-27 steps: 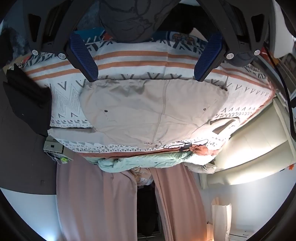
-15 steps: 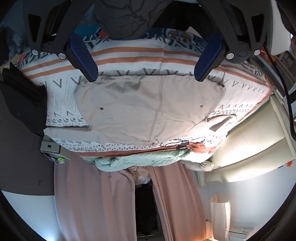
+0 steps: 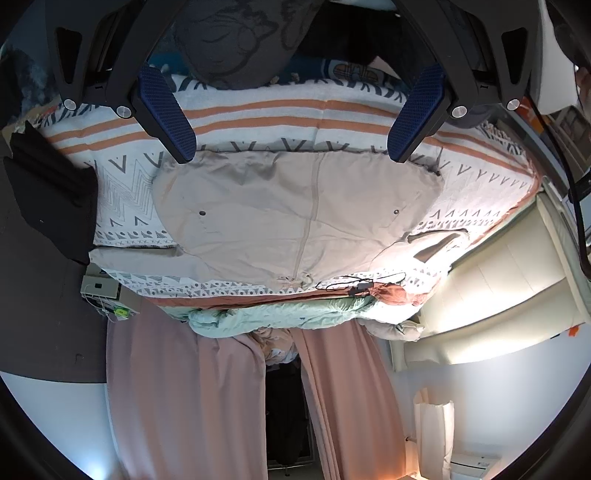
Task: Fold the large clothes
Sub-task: 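Move both tools over the beige jacket lying flat on the bed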
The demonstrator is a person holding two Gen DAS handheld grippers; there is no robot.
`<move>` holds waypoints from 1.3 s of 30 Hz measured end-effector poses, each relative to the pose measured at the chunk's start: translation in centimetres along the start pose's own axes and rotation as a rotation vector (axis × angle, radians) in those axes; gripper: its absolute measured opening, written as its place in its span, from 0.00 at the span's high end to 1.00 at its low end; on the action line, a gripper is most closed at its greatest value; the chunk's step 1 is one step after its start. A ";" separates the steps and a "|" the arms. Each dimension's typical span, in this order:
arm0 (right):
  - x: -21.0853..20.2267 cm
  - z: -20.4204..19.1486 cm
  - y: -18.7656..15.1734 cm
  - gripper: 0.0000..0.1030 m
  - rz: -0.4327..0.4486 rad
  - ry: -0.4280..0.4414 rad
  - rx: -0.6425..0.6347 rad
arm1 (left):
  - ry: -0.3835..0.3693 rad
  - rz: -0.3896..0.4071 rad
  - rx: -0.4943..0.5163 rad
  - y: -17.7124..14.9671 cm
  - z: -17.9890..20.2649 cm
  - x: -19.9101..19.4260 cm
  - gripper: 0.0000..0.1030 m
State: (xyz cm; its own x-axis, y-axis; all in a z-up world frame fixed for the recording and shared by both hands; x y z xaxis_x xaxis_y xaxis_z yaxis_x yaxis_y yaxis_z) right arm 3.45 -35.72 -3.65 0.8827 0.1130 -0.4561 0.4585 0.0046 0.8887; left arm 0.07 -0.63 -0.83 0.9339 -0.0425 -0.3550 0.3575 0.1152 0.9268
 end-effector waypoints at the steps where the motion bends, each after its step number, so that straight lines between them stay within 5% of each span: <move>1: -0.2 0.0 0.0 0.00 0.002 -0.001 -0.003 | 0.000 0.001 -0.002 -0.1 0.0 -0.1 0.00; 39: -0.5 -1.9 0.5 0.00 0.021 0.034 -0.033 | 0.017 0.007 -0.022 0.0 -1.1 -1.6 0.00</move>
State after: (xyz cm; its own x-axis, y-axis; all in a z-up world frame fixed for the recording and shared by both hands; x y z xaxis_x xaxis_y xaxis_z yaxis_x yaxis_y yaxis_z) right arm 3.01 -33.86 -2.87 0.8880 0.1467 -0.4357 0.4356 0.0348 0.8995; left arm -1.43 0.49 -0.43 0.9362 -0.0248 -0.3506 0.3506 0.1373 0.9264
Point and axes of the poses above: each gripper's, at about its wrist camera, not at the fingertips, and x roughly the way its jaws point, z to its right, y to its top, the point moved 1 cm from there along x, roughly the way its jaws point, and after that the axes turned 3 degrees about z, right-handed, at the moved point
